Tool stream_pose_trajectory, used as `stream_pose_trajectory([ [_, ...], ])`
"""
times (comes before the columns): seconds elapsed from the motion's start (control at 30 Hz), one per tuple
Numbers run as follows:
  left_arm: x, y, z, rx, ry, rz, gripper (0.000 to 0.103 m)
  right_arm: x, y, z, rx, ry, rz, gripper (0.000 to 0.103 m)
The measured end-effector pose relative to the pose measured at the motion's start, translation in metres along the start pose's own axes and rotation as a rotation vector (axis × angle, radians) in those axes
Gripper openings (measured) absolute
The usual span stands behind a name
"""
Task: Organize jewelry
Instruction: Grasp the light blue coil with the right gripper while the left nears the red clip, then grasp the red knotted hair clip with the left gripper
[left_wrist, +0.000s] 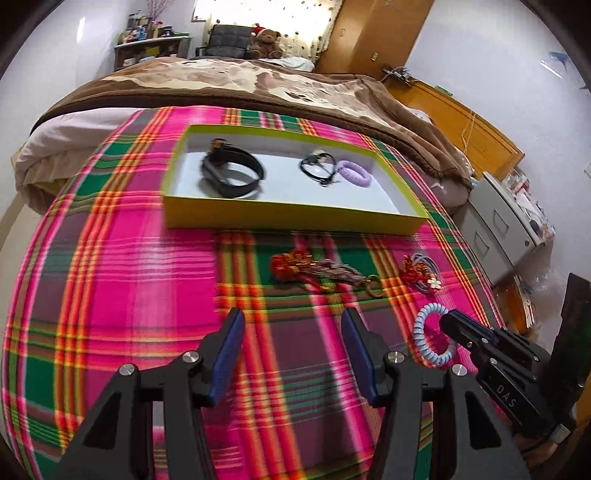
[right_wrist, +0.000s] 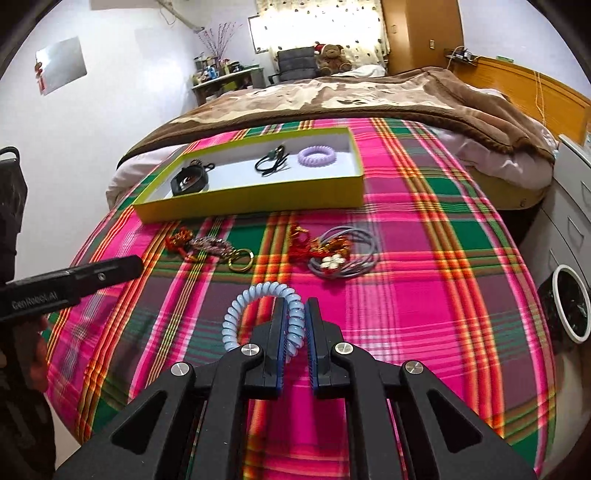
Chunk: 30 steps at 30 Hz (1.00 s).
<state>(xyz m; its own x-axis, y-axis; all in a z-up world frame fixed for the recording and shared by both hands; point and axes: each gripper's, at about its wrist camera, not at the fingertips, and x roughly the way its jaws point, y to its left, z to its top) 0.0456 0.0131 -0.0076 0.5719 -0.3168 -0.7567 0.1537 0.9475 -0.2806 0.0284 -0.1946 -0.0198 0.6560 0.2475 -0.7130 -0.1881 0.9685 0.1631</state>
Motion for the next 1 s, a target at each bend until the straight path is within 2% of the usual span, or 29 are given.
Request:
stream_pose_trajectory([
  [0.33, 0.020, 0.002, 0.015, -0.013, 0.013, 0.076, 0.056, -0.003, -0.007, 0.003, 0.005, -0.015, 0.019, 0.010],
  [0.43, 0.025, 0.003, 0.021, -0.011, -0.007, 0.071, 0.056, -0.003, -0.007, 0.004, -0.003, -0.018, 0.018, 0.010],
  [0.5, 0.033, 0.004, 0.025, -0.010, 0.018, 0.104, 0.056, -0.002, -0.008, 0.006, 0.004, -0.017, 0.025, 0.010],
  [0.57, 0.037, 0.002, 0.026, 0.018, 0.018, 0.144, 0.056, -0.003, -0.008, 0.007, 0.000, -0.020, 0.023, 0.010],
  [0.83, 0.043, -0.001, 0.032, 0.052, 0.030, 0.173, 0.056, 0.000, -0.009, 0.009, 0.004, -0.015, 0.025, 0.010],
  [0.93, 0.044, -0.002, 0.033, 0.068, 0.023, 0.184, 0.052, 0.000, -0.009, 0.010, 0.002, -0.017, 0.025, 0.010],
  [1.0, 0.044, 0.000, 0.034, 0.060, 0.019, 0.183, 0.046, 0.001, -0.010, 0.011, 0.003, -0.018, 0.024, 0.010],
])
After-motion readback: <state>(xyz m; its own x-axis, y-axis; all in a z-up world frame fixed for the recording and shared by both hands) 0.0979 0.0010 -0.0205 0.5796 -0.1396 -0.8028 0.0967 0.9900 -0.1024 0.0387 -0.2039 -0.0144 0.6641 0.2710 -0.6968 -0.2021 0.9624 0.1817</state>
